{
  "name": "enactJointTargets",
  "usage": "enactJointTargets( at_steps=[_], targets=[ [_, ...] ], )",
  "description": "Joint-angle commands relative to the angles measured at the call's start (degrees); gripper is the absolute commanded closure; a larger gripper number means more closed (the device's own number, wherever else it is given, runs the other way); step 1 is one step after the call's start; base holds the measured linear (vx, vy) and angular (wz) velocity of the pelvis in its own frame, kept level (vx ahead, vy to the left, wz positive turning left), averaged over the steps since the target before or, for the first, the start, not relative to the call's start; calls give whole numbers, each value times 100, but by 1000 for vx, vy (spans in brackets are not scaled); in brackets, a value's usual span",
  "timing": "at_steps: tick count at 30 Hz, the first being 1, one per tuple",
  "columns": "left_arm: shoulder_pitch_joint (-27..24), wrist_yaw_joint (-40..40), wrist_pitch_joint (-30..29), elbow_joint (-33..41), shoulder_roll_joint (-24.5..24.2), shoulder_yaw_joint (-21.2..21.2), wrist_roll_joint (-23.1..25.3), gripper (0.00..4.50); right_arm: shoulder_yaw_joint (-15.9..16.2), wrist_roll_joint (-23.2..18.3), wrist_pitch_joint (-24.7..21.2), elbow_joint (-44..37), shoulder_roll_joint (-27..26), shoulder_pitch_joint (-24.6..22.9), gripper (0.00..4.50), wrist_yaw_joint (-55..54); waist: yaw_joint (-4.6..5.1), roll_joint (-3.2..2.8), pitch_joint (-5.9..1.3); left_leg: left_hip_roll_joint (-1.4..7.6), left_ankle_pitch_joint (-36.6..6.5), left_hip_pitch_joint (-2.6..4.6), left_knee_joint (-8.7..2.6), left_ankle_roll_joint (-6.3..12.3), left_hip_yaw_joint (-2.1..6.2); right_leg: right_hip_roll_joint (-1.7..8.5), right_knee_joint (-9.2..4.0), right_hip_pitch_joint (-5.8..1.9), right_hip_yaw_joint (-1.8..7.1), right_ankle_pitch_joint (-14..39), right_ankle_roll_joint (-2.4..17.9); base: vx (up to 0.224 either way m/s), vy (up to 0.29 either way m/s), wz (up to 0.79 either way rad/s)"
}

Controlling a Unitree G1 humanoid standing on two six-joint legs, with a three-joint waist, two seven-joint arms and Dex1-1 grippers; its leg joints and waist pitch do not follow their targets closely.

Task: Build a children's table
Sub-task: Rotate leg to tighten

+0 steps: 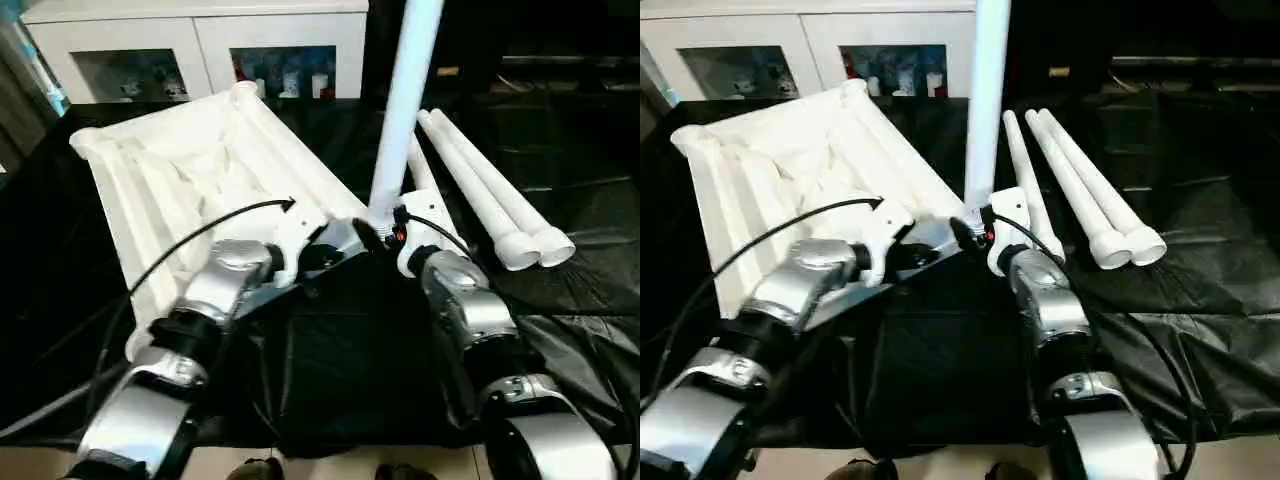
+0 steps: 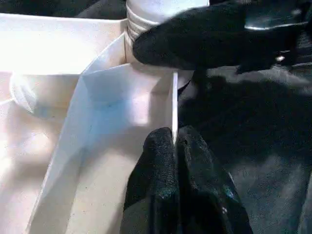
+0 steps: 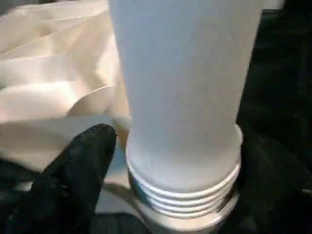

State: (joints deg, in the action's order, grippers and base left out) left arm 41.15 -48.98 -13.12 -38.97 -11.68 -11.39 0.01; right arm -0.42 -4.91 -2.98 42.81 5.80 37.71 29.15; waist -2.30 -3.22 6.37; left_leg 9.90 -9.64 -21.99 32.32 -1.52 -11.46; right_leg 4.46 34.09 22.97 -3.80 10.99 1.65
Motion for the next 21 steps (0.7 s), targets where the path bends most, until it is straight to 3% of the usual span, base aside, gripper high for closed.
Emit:
enactJointTargets(
  at_steps=[1,3,4,6,7,8,10,12,13,16,19,21],
  targets=[
    [-256,-850,146,246,-162,-303,-166,450,463,-169,-172,-306,188,-260,58,1061,-61,52,-385,346,-1004,63,-349,512,189,473,-410,-288,292,832,1358,0,0,0],
    [-448,-1400,192,529,-520,-326,-268,450,531,-265,-271,-712,624,-425,58,1770,-85,44,-413,369,-592,24,-306,747,168,457,-308,-308,282,122,1507,26,-6,-1],
    [-489,-1512,174,588,-596,-324,-286,450,530,-278,-302,-786,720,-458,58,1937,-98,41,-459,364,-357,48,-265,861,158,434,-252,-299,271,-361,1609,0,0,0],
    [-521,-1597,138,636,-653,-322,-299,450,522,-286,-326,-838,800,-486,58,2083,-96,41,-486,355,-147,43,-224,996,153,428,-192,-299,264,-762,1736,0,0,0],
    [-589,-1783,159,703,-792,-316,-341,450,539,-303,-336,-924,956,-525,58,2290,-124,30,-497,359,72,38,-195,1152,153,419,-152,-280,248,-1086,1807,0,0,0],
    [-615,-1866,177,724,-849,-315,-361,450,543,-310,-340,-946,1015,-534,58,2369,-109,109,-495,358,80,33,-196,1205,139,412,-159,-285,249,-1098,1809,0,0,0],
    [-687,-2122,206,769,-1046,-284,-425,450,542,-358,-394,-1052,1177,-546,58,2602,-146,82,-511,356,97,20,-159,1254,142,430,-138,-270,248,-948,1797,0,0,0],
    [-705,-2172,209,777,-1104,-253,-441,450,521,-387,-421,-1062,1202,-517,58,2653,-145,78,-483,367,-17,11,-179,1228,140,428,-160,-250,245,-706,1781,0,0,0],
    [-719,-2194,220,780,-1129,-242,-448,450,500,-418,-417,-1052,1201,-498,58,2683,-141,90,-459,380,-312,27,-206,1076,138,438,-212,-246,251,-170,1735,0,0,0],
    [-765,-2260,204,849,-1192,-237,-481,450,519,-497,-472,-1122,1244,-508,75,2756,-144,78,-429,393,-722,45,-245,743,144,441,-268,-230,275,538,1633,0,0,0],
    [-846,-2276,164,920,-1238,-220,-463,450,556,-557,-599,-1275,1229,-608,92,2890,-137,102,-431,381,-809,49,-253,602,140,439,-274,-232,297,635,1570,0,0,0],
    [-850,-2251,163,916,-1234,-225,-467,450,559,-572,-627,-1306,1212,-637,110,2913,-137,114,-440,370,-716,43,-241,619,140,442,-263,-237,302,507,1560,0,0,0]
  ],
)
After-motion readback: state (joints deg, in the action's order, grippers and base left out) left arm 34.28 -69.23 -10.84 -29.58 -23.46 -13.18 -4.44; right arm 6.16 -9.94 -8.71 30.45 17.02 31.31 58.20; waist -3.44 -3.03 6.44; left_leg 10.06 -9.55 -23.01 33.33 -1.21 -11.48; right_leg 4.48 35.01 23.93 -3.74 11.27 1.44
